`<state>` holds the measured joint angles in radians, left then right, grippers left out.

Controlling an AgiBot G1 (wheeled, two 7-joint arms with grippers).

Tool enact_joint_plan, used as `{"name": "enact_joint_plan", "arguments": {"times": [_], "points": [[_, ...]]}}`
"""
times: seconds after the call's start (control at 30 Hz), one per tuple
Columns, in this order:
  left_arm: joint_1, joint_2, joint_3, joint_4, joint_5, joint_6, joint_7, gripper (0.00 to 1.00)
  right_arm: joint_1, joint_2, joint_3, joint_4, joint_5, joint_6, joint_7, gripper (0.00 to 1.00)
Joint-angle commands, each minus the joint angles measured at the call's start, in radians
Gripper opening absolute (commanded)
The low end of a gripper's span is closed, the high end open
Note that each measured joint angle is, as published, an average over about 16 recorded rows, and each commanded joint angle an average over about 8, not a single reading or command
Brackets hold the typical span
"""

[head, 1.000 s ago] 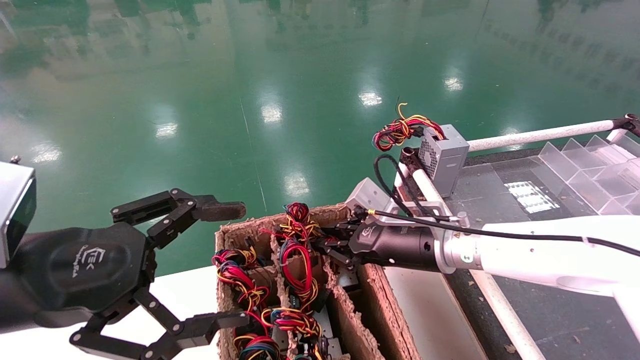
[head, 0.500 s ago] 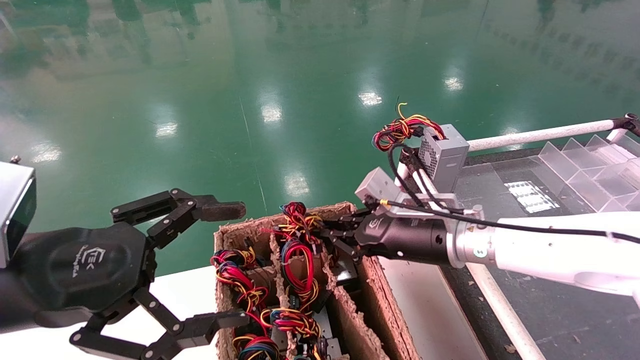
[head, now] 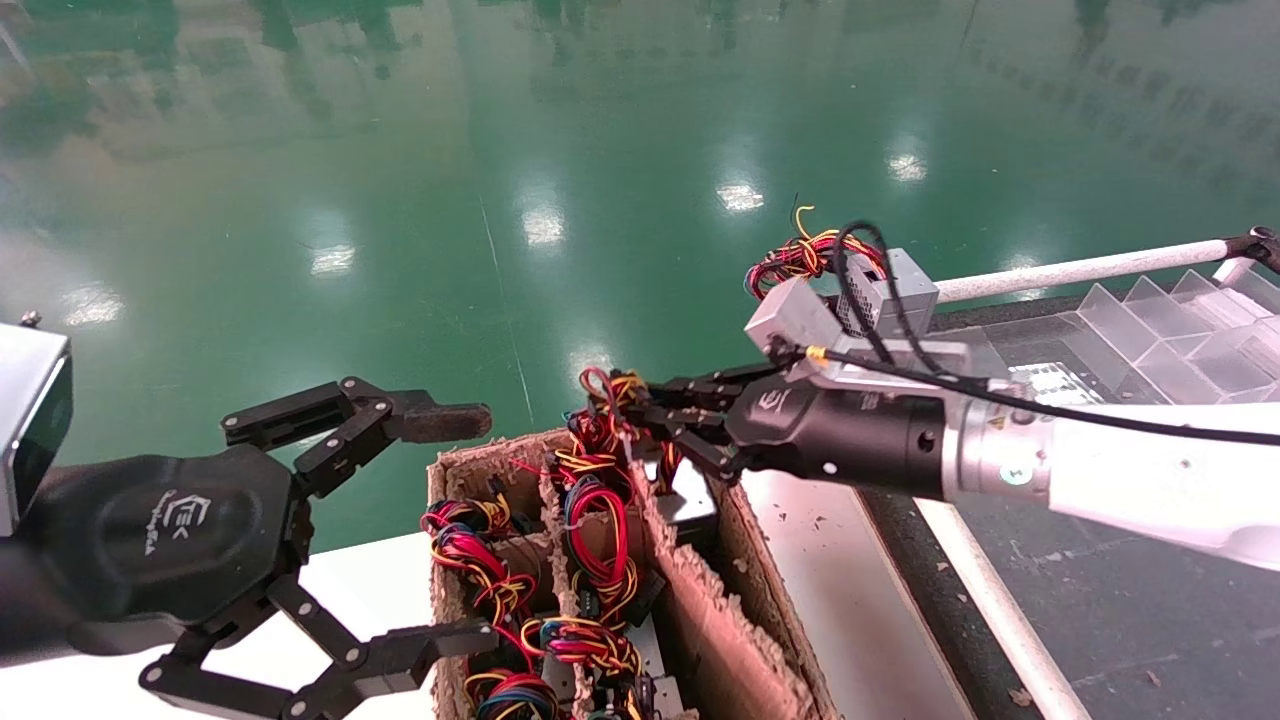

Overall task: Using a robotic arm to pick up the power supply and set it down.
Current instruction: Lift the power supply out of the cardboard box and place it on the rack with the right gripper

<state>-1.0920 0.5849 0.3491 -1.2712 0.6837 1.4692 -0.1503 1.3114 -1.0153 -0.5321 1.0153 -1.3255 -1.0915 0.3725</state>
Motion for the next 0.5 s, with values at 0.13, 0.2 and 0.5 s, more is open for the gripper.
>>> {"name": "enact_joint_plan", "arguments": {"times": [0.13, 0.2, 0.5], "points": [[0.0, 0.0, 0.0, 0.0, 0.0, 0.0, 0.0, 1.0, -0.005, 0.01, 0.002, 0.011, -0.007, 0.011, 0.002, 0.0], [0.0, 0.0, 0.0, 0.0, 0.0, 0.0, 0.0, 1.0, -0.006, 0.01, -0.003, 0.008, -0.024, 0.026, 0.013, 0.0], [0.0, 0.0, 0.0, 0.0, 0.0, 0.0, 0.0, 1.0, 0.004, 0.024, 0.004, -0.001, -0.046, 0.078, 0.08, 0.0]]}}
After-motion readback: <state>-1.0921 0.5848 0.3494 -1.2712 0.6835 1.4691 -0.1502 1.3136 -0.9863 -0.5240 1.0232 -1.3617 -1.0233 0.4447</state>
